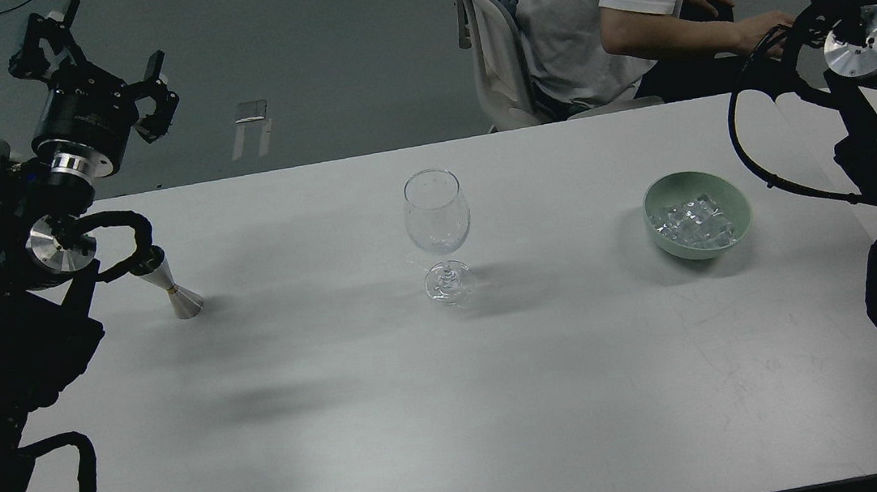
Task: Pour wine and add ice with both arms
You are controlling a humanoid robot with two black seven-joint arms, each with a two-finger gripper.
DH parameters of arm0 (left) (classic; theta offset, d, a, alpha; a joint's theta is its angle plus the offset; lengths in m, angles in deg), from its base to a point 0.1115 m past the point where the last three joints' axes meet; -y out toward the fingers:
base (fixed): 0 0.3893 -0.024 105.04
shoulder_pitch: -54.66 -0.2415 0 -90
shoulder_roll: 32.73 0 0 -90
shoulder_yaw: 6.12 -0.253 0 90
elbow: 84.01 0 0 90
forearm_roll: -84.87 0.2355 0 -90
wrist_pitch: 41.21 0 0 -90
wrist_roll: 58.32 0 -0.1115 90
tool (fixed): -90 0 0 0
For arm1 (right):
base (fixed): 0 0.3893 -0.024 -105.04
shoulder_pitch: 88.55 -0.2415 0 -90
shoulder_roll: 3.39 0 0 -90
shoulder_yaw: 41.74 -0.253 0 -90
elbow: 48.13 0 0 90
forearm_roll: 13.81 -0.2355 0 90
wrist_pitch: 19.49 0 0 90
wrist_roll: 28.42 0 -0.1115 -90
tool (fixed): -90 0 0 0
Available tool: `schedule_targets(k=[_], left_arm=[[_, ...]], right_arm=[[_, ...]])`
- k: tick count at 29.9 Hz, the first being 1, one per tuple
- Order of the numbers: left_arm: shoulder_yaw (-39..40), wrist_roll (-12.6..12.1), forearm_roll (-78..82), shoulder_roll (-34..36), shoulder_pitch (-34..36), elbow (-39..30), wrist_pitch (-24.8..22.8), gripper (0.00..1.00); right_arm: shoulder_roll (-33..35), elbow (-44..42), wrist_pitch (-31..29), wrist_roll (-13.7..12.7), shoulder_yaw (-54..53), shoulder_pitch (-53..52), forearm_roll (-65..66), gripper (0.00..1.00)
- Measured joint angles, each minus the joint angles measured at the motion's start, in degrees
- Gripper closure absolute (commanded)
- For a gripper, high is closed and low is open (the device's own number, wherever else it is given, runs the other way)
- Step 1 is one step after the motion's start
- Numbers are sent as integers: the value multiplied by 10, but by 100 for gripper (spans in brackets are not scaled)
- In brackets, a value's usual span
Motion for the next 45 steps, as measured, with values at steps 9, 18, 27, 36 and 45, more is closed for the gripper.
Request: schedule_targets(k=[9, 18, 27, 36, 45], left_arm=[[-1, -1, 1, 0, 9, 3, 31, 2], [0, -1, 1, -4, 10, 1, 25, 2], [0, -8, -30, -5, 10, 4, 27, 2], [-1, -8, -32, -2, 15, 0, 30, 2], [-1, -8, -32, -4, 12, -23, 24, 2]], right_arm=[[-1, 1, 1, 0, -3, 5, 0, 0], [-1, -1, 1, 0, 0, 5, 0, 0], [-3, 3, 1, 0, 0, 3, 0, 0], [-6, 8, 1, -1, 0, -1, 0, 0], [-5, 7, 2, 1, -2, 5, -2, 0]])
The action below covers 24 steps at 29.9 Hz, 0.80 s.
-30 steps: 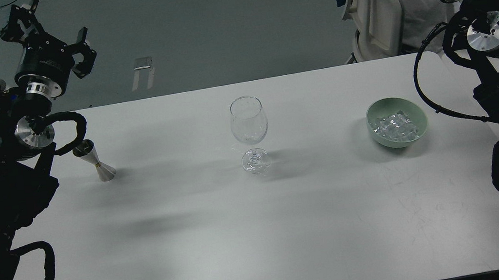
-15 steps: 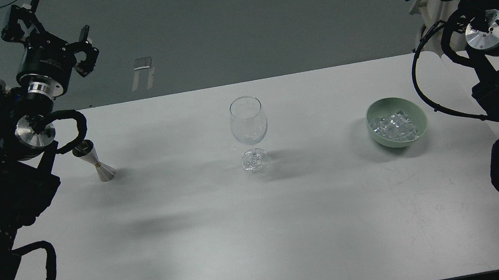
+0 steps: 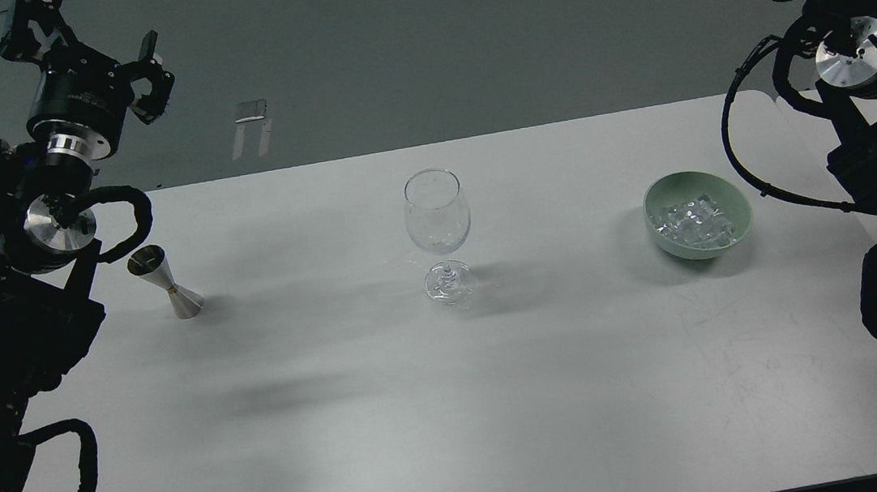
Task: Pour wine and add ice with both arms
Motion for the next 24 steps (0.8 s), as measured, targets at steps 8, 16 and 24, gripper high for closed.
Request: schedule_targets(k=[8, 16, 24], left_arm=[[-2, 1, 0, 6, -7, -20, -1, 2], [-1, 2, -1, 40, -56, -66, -2, 2], [-3, 2, 8, 71, -147, -195, 17, 2]], right_arm=[[1, 15, 0, 1, -8, 25, 0, 0], [3, 51, 2, 1, -12, 65, -2, 0], [6, 58, 0, 0, -28, 91, -9, 0]])
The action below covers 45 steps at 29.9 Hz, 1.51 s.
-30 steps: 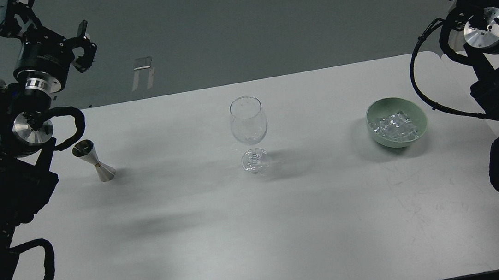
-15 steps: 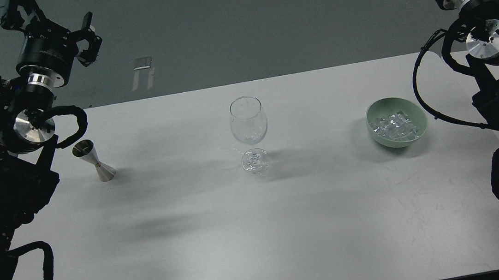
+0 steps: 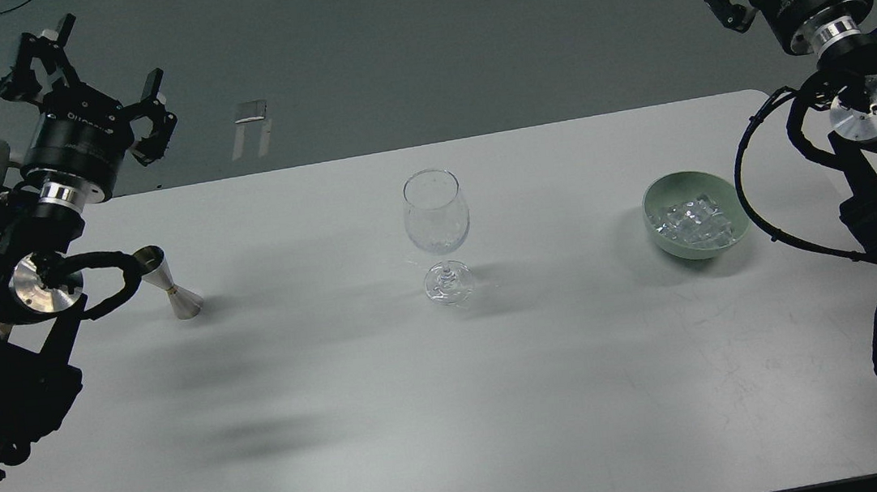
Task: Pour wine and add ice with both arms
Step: 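Lower the left gripper toward the metal jigger cup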
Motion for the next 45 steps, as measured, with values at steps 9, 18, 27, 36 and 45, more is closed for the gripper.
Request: schedule_targets(k=[9, 18, 27, 36, 45], left_arm=[[19, 1, -20, 128, -155, -183, 0, 2], [156, 3, -139, 146, -409, -361, 24, 2], [225, -11, -152, 69, -521, -419, 26, 4], [233, -31, -144, -89, -518, -396, 122, 5], [236, -27, -127, -164, -507, -393, 158, 4]], right_arm=[[5, 9, -1, 0, -3, 9, -1, 0], [5, 11, -2, 0, -4, 13, -1, 0], [6, 11, -3, 0, -4, 13, -1, 0], [9, 9, 1, 0, -4, 15, 0, 0], [9, 9, 2, 0, -4, 14, 1, 0]])
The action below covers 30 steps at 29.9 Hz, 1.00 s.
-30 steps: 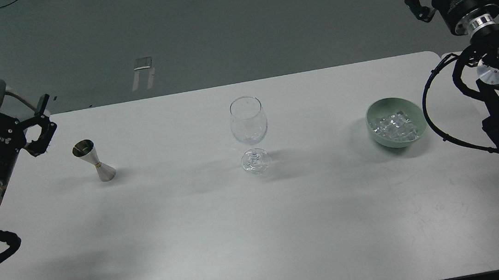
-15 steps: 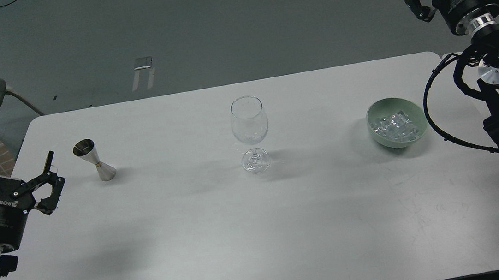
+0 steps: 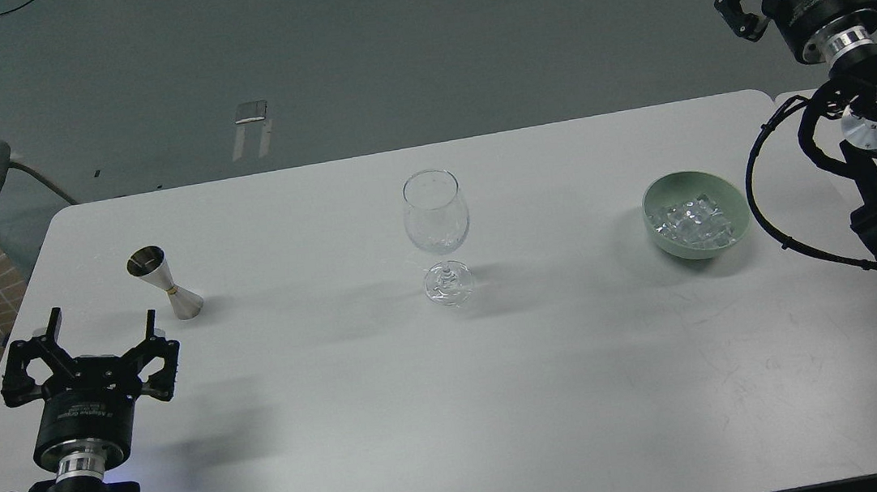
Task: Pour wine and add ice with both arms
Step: 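Lower the left gripper toward the metal jigger cup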
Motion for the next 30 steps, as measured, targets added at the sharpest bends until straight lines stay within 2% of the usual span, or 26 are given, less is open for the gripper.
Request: schedule_targets(k=[8, 16, 21, 25, 27, 28, 30], left_arm=[[2, 29, 3, -22, 9, 13, -10, 7], [-2, 20, -5, -27, 35, 62, 5, 11], [-5, 15, -5, -57, 77, 112, 37, 11], [-10, 13, -4, -65, 92, 123, 49, 11], [-14, 12, -4, -66, 97, 127, 50, 17], [-16, 10, -4, -66, 99, 130, 49, 25], [-17, 5, -4, -66, 105, 136, 46, 34]], right_arm=[[-1, 0, 5, 0, 4, 0, 0, 0], [1, -2, 8, 0, 4, 1, 1, 0], [-1, -5, 18, 0, 5, -1, 2, 0], [-2, -5, 21, 0, 6, -3, 2, 0], [0, -5, 21, -1, 6, -2, 2, 0], [4, -5, 23, -1, 6, -2, 2, 0], [10, -4, 28, -2, 6, -1, 2, 0]])
